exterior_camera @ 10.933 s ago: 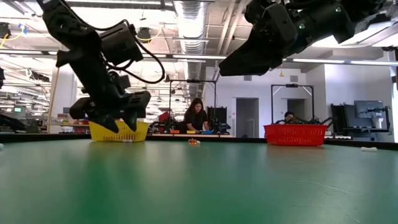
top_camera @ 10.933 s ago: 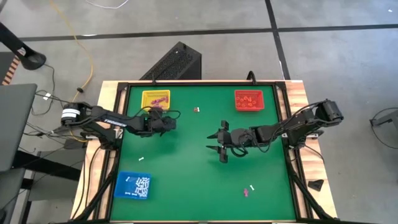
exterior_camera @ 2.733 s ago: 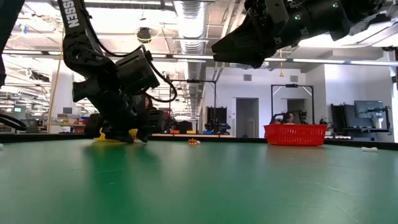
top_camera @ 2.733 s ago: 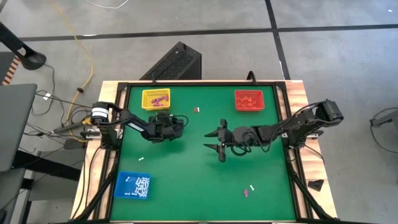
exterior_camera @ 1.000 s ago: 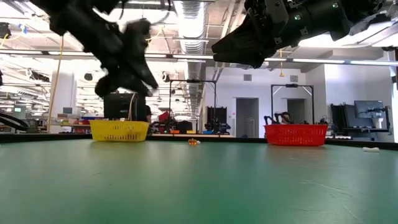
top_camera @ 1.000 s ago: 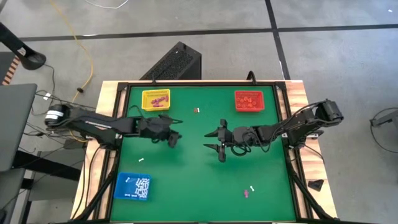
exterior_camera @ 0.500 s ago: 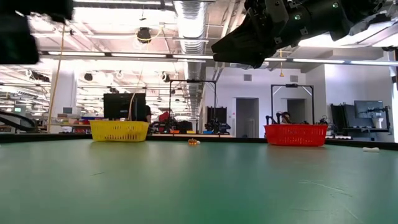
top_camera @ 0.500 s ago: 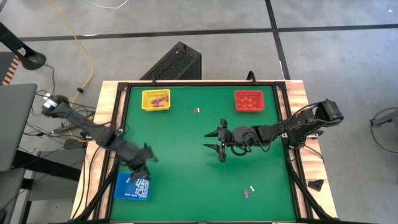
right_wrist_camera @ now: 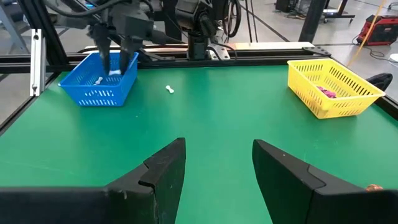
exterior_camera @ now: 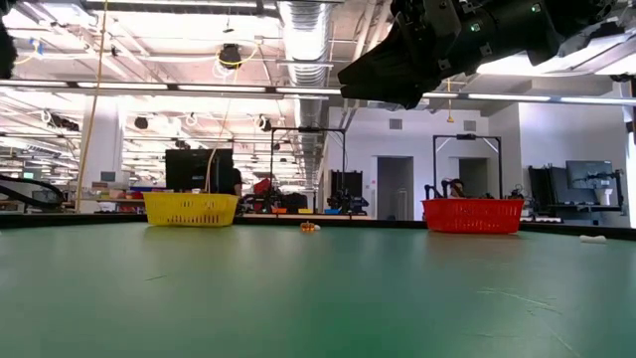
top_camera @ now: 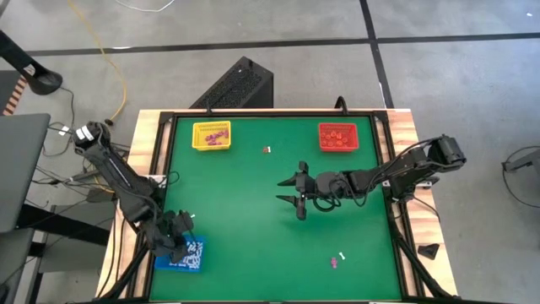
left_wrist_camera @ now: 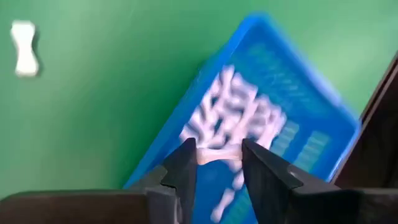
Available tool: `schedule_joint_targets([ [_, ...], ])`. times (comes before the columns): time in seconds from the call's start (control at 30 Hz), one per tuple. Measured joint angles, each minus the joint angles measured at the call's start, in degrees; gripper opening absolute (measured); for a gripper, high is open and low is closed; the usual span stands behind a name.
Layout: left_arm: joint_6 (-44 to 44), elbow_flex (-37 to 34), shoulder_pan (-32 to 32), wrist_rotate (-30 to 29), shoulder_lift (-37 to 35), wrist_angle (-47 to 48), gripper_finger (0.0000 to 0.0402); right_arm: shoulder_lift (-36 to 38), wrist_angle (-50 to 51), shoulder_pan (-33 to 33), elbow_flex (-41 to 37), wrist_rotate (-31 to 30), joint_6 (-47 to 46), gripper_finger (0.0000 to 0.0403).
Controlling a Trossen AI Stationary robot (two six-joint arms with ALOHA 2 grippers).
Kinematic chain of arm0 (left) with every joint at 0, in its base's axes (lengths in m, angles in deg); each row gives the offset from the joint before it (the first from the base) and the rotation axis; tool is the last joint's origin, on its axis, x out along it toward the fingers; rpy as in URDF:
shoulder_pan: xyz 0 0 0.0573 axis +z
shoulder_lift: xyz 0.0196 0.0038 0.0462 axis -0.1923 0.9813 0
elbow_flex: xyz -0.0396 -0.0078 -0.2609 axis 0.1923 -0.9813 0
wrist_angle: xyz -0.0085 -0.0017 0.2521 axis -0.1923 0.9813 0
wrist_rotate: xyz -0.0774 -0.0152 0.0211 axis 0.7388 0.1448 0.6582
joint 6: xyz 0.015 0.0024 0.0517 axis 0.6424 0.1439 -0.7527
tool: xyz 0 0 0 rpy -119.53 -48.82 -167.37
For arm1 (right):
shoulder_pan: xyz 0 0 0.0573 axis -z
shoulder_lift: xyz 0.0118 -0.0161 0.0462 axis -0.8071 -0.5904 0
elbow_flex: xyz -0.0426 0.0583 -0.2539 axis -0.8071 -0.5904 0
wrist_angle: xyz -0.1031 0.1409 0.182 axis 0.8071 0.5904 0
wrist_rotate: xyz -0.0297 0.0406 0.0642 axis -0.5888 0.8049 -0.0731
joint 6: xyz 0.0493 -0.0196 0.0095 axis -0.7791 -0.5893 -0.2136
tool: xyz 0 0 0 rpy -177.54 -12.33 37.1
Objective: Sort Halloween decoration
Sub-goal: Put the white bone toy into the blue bin
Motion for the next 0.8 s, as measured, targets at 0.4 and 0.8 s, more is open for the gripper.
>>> schedule_joint_targets([
  [0.4,-1.24,0.02,0.03,7.34,2.07,-3.66,0.0208,0.00,-0.01,0.00,0.00,-0.02,-0.66,0.0217],
  [0.8,-30.42,0.09,3.79,-18.77,-2.76,-31.99,0.0215,-1.08,-3.35,0.54,0.00,-0.03,-0.59,0.0217],
])
